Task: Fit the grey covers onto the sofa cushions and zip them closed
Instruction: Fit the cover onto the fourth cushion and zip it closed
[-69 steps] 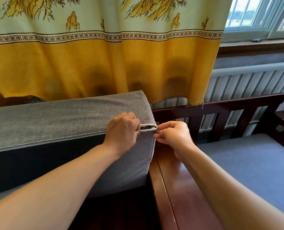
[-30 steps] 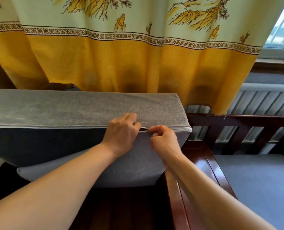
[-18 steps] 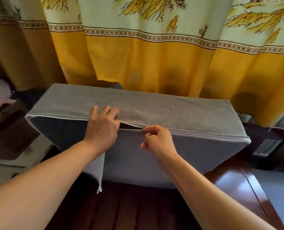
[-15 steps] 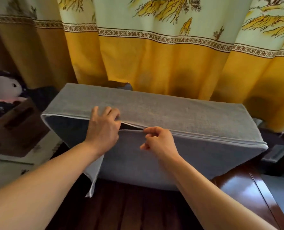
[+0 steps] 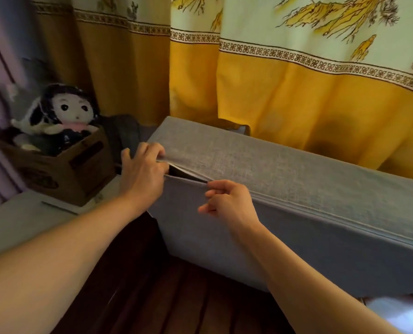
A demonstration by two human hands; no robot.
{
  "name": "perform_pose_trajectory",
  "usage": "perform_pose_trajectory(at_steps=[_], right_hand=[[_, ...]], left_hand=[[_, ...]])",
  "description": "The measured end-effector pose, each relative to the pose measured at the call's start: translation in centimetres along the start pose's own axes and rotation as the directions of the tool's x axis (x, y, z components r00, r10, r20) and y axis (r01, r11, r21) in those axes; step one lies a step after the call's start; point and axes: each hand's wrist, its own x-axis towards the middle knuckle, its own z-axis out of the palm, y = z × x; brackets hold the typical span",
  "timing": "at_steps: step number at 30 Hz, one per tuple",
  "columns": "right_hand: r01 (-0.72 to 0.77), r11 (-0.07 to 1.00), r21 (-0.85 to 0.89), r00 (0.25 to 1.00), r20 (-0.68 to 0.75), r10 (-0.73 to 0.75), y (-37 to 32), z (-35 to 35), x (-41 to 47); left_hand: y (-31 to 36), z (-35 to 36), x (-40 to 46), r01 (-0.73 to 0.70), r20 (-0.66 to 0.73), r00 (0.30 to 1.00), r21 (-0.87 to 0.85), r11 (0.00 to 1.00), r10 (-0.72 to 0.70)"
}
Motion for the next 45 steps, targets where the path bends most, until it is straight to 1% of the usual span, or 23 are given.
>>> perform_pose_trajectory(at_steps=[2,5,6,9,12,15,17,19,20,22,24,26,28,30,32,33,36,38,40,41,42,44,45], right_hand=[[0.007,1.0,0.015,0.999,0.049,-0.008,-0.4,1.5,0.7],[-0.002,1.0,0.029,0.988,0.153,-0.002,-1.3,4.5,1.8],[-0.006,1.0,0.03,0.986,0.169,0.001,-1.5,5.1,2.0],[-0.054,0.997,0.058,0.972,0.23,0.04,-2.4,7.8,2.7],[0.007,0.999,-0.051,0.963,0.271,0.007,-3.0,9.7,3.2],[0.066,0.985,-0.157,0.948,0.317,-0.013,-3.5,11.0,3.7],[0.122,0.968,-0.22,0.946,0.321,-0.046,-3.4,11.1,3.8],[0.273,0.895,-0.353,0.951,0.242,-0.195,-3.4,10.9,3.5],[0.326,0.851,-0.412,0.945,0.169,-0.281,-3.5,10.7,3.2],[0.372,0.76,-0.532,0.911,0.052,-0.409,-4.0,10.5,3.2],[0.37,0.592,-0.716,0.876,0.056,-0.479,-4.2,10.7,3.9],[0.365,0.429,-0.826,0.858,0.119,-0.5,-3.9,11.0,5.0],[0.383,0.313,-0.869,0.831,0.176,-0.528,-3.7,11.5,5.9],[0.392,0.248,-0.886,0.798,0.193,-0.57,-3.5,11.7,6.5],[0.388,0.203,-0.899,0.77,0.195,-0.608,-3.4,11.8,7.0],[0.384,0.178,-0.906,0.756,0.198,-0.624,-3.3,11.8,7.2],[0.389,0.121,-0.913,0.716,0.217,-0.663,-2.8,11.8,7.7],[0.424,0.114,-0.898,0.675,0.23,-0.701,-2.4,11.8,7.9],[0.47,0.1,-0.877,0.626,0.251,-0.739,-1.9,11.6,7.8],[0.485,0.084,-0.87,0.602,0.263,-0.754,-1.7,11.5,7.7],[0.494,0.075,-0.866,0.584,0.267,-0.767,-1.4,11.5,7.5],[0.506,0.095,-0.857,0.561,0.244,-0.791,-1.1,11.4,7.4],[0.518,0.114,-0.848,0.555,0.232,-0.799,-1.1,11.4,7.4]], left_hand=[[-0.8,0.1,-0.2,0.068,-0.013,0.998,-0.031,0.997,-0.068],[-3.4,0.0,-0.9,0.23,0.003,0.973,-0.083,0.97,-0.231],[-3.8,0.0,-1.0,0.257,0.038,0.966,-0.12,0.959,-0.254],[-5.5,0.4,-1.3,0.363,0.223,0.923,-0.229,0.903,-0.314],[-6.2,1.0,-1.7,0.456,0.311,0.882,-0.382,0.804,-0.353],[-6.6,1.3,-1.8,0.531,0.353,0.847,-0.532,0.66,-0.397],[-6.7,1.3,-1.5,0.545,0.384,0.838,-0.616,0.569,-0.387],[-6.9,1.3,-1.1,0.557,0.416,0.83,-0.664,0.498,-0.372],[-7.1,1.3,-1.0,0.573,0.433,0.817,-0.683,0.454,-0.38],[-7.1,1.1,-0.7,0.616,0.467,0.775,-0.711,0.34,-0.427],[-7.2,1.0,-0.6,0.638,0.53,0.729,-0.755,0.151,-0.432],[-7.0,0.7,-0.3,0.639,0.61,0.702,-0.767,-0.053,-0.366],[-6.5,0.8,-0.1,0.633,0.638,0.703,-0.763,-0.132,-0.313],[-5.8,1.5,0.0,0.607,0.608,0.694,-0.782,-0.142,-0.386],[-5.3,2.1,0.1,0.597,0.595,0.641,-0.784,-0.173,-0.485],[-5.1,2.4,0.1,0.591,0.593,0.632,-0.785,-0.185,-0.499],[-4.7,2.6,-0.1,0.567,0.542,0.68,-0.816,-0.114,-0.494],[-4.9,2.6,-0.2,0.549,0.512,0.72,-0.833,-0.067,-0.469],[-4.7,2.4,-0.3,0.554,0.506,0.74,-0.832,-0.026,-0.443],[-4.6,2.3,-0.2,0.57,0.511,0.729,-0.822,-0.009,-0.456],[-4.4,2.3,-0.1,0.591,0.52,0.7,-0.806,-0.012,-0.49],[-4.1,2.0,0.0,0.625,0.519,0.614,-0.78,-0.036,-0.595],[-4.1,1.7,-0.1,0.63,0.505,0.589,-0.776,-0.034,-0.631]])
